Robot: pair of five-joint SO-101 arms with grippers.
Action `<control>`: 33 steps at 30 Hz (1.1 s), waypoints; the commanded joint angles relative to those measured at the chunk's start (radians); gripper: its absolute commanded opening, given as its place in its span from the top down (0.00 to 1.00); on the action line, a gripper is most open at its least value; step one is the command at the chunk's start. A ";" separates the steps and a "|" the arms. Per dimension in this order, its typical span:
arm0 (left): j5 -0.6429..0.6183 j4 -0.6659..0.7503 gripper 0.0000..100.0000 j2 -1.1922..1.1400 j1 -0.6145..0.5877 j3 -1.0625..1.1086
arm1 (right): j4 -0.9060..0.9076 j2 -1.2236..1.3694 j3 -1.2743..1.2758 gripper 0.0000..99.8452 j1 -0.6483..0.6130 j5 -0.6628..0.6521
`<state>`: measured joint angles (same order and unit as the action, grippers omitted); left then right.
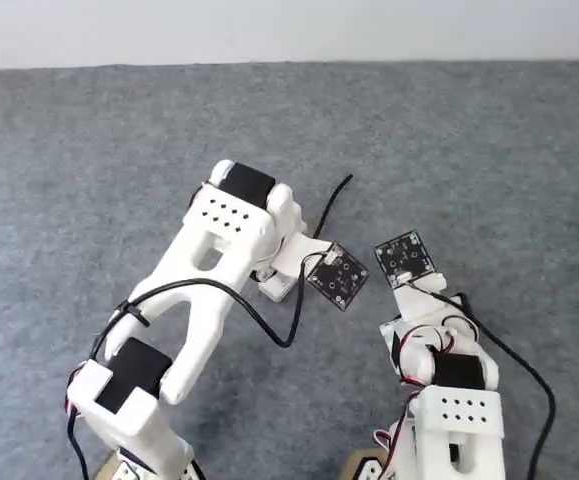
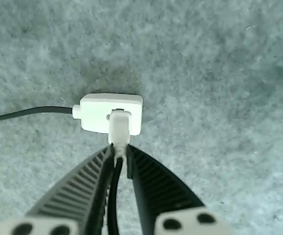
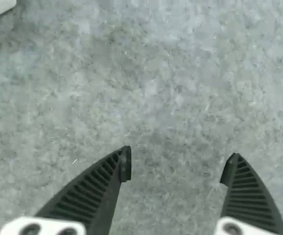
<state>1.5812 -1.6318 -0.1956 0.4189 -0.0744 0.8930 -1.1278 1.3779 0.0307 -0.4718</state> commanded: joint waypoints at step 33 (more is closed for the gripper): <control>-0.014 0.057 0.99 -0.161 -0.038 -0.113 | -0.035 -0.015 -0.003 0.69 0.005 -0.003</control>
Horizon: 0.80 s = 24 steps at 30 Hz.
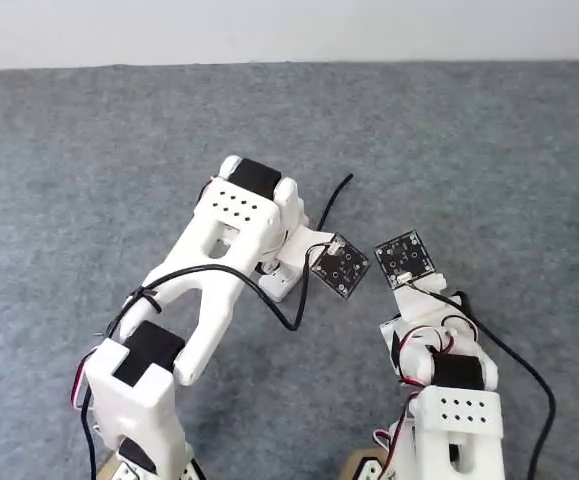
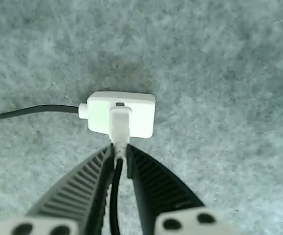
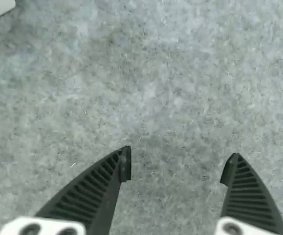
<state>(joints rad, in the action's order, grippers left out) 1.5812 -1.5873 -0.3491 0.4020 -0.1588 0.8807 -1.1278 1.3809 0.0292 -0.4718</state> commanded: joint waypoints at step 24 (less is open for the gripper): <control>-0.055 -0.117 0.99 -0.017 -0.015 -0.128 | -0.022 -0.015 -0.006 0.69 0.008 -0.002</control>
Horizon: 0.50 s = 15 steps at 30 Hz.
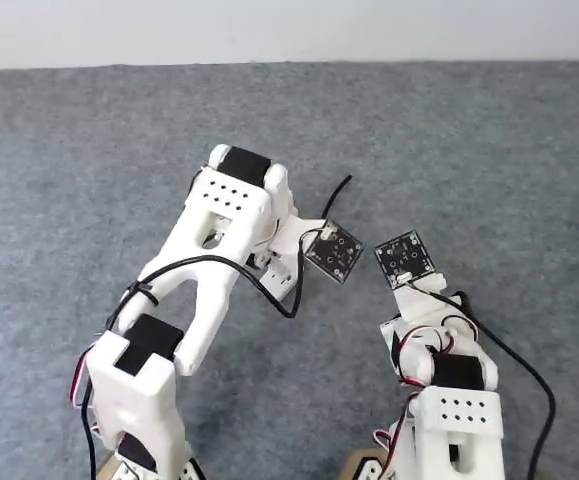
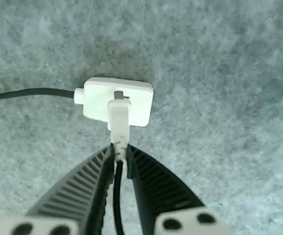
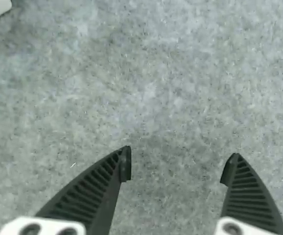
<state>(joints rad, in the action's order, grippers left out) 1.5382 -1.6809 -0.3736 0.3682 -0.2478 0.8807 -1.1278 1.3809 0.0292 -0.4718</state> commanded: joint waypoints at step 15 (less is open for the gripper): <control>-0.012 -0.034 0.99 0.017 0.009 -0.045 | -0.022 -0.013 -0.005 0.69 0.010 -0.002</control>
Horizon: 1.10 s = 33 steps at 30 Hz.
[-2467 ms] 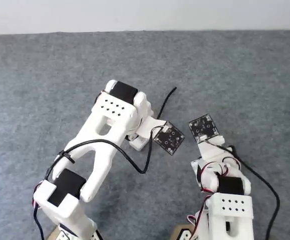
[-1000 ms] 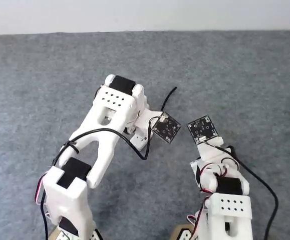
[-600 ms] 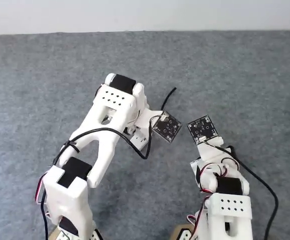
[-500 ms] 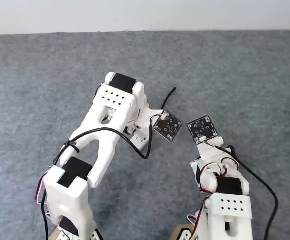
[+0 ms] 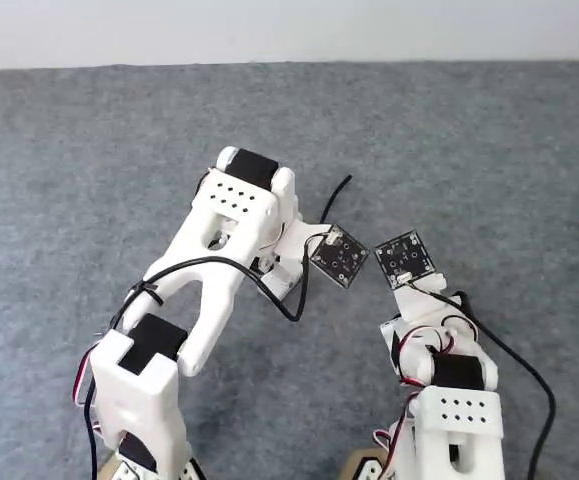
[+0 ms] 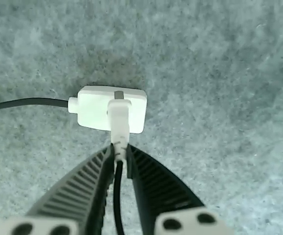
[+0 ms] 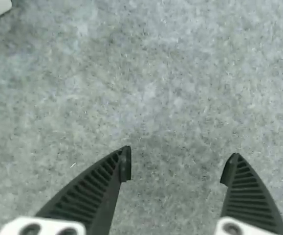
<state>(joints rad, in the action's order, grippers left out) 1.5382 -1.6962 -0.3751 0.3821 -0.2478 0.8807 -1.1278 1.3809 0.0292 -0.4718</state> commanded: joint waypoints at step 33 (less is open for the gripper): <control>-0.014 -0.055 0.99 0.014 -0.063 -0.094 | -0.085 -0.007 0.037 0.69 0.012 -0.002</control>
<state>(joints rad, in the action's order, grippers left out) 1.5367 -1.7162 -0.3751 0.3207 -0.3261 0.8193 -1.1278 1.4270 0.0292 -0.4718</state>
